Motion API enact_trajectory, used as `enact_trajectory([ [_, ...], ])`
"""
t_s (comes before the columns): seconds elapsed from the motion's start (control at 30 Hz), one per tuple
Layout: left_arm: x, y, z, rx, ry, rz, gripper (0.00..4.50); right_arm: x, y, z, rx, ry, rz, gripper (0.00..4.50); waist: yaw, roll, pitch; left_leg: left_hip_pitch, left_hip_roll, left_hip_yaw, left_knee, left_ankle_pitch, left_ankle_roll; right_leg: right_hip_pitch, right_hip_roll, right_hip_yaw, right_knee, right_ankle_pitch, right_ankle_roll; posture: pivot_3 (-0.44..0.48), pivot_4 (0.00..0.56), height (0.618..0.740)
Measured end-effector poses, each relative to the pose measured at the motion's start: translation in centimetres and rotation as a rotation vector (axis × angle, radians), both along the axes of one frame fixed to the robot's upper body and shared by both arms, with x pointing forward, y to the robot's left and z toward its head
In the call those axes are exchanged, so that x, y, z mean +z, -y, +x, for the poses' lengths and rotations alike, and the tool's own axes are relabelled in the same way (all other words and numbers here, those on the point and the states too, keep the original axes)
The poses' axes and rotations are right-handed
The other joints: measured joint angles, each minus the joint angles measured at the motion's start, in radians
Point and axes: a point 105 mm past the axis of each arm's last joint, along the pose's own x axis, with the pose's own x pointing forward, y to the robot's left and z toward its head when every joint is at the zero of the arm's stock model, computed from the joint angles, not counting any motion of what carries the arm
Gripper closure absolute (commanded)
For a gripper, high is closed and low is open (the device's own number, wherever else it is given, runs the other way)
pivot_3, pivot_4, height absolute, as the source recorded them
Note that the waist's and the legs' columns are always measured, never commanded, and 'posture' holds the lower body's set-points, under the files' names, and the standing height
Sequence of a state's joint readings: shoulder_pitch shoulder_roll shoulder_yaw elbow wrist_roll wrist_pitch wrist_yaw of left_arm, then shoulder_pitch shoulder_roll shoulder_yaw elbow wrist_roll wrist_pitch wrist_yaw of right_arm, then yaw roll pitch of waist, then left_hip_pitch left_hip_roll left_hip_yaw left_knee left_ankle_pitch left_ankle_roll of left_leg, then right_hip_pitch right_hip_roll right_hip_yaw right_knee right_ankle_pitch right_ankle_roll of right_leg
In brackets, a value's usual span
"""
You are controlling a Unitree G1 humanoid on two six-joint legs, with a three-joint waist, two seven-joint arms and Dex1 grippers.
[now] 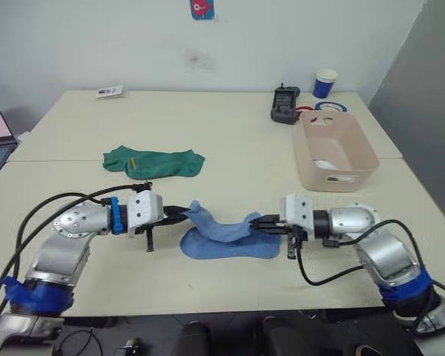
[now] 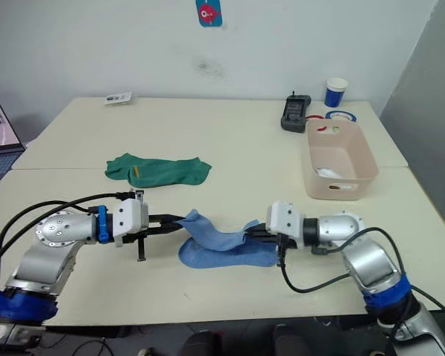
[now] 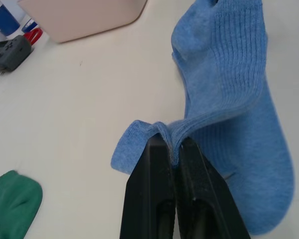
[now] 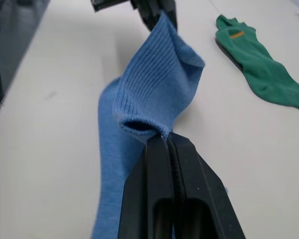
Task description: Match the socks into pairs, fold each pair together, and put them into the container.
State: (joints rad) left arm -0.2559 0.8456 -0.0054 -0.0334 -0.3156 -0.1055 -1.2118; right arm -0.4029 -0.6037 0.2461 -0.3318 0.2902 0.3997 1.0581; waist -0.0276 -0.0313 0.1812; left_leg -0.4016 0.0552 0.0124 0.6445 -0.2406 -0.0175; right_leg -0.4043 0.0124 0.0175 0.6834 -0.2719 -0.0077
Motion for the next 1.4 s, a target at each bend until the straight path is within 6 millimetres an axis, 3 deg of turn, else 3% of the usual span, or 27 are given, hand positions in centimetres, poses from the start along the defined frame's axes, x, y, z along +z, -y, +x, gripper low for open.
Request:
enact_trajectory([
  [0.2, -0.3, 1.3, -4.9, -0.057, -0.208, -0.036, 4.47, 1.0, 1.7, -3.2, 0.028, -0.206, 0.017, 4.50, 0.000, 0.000, 0.000, 0.000, 0.003, 0.000, 0.000, 0.000, 0.000, 0.000, 0.001, -0.001, -0.001, -0.003, 0.004, 0.000, 0.150, 0.740],
  [0.37, -0.5, 1.4, -6.8, -0.009, -0.390, -0.072, 4.47, 0.5, 2.4, -5.4, 0.038, -0.352, 0.006, 4.50, 0.000, 0.000, 0.000, 0.002, 0.003, 0.000, -0.001, 0.000, 0.000, 0.001, 0.002, -0.001, -0.001, -0.003, 0.004, 0.000, 0.150, 0.740],
  [0.47, -1.5, 0.6, -6.0, 0.127, -0.501, -0.095, 4.47, -0.6, 2.6, -5.7, -0.007, -0.447, 0.018, 4.50, -0.001, 0.000, 0.000, 0.002, 0.003, 0.000, -0.001, 0.000, 0.000, 0.000, 0.003, 0.000, -0.001, -0.003, 0.004, 0.000, 0.150, 0.740],
  [0.63, -3.2, -0.4, -3.6, 0.280, -0.580, -0.103, 4.47, -1.8, 3.2, -2.3, -0.176, -0.532, 0.064, 4.50, -0.003, 0.000, 0.000, 0.001, 0.003, 0.002, 0.000, 0.000, 0.000, 0.000, 0.004, 0.001, -0.001, -0.002, 0.003, 0.000, 0.150, 0.740],
  [0.8, -4.1, 0.3, -1.8, 0.308, -0.602, -0.106, 4.47, -2.2, 3.7, 0.1, -0.261, -0.574, 0.063, 4.50, -0.001, 0.000, 0.000, 0.000, 0.002, 0.002, -0.001, 0.000, 0.000, -0.001, 0.004, 0.000, -0.002, -0.002, 0.003, 0.000, 0.150, 0.740],
  [1.4, -4.1, 1.3, 0.8, 0.326, -0.615, -0.089, 4.47, -3.1, 3.4, 3.5, -0.388, -0.630, 0.016, 4.50, -0.001, 0.000, 0.000, 0.000, 0.003, 0.002, 0.000, 0.000, 0.000, -0.001, 0.004, 0.000, -0.001, -0.002, 0.003, 0.000, 0.150, 0.740],
])
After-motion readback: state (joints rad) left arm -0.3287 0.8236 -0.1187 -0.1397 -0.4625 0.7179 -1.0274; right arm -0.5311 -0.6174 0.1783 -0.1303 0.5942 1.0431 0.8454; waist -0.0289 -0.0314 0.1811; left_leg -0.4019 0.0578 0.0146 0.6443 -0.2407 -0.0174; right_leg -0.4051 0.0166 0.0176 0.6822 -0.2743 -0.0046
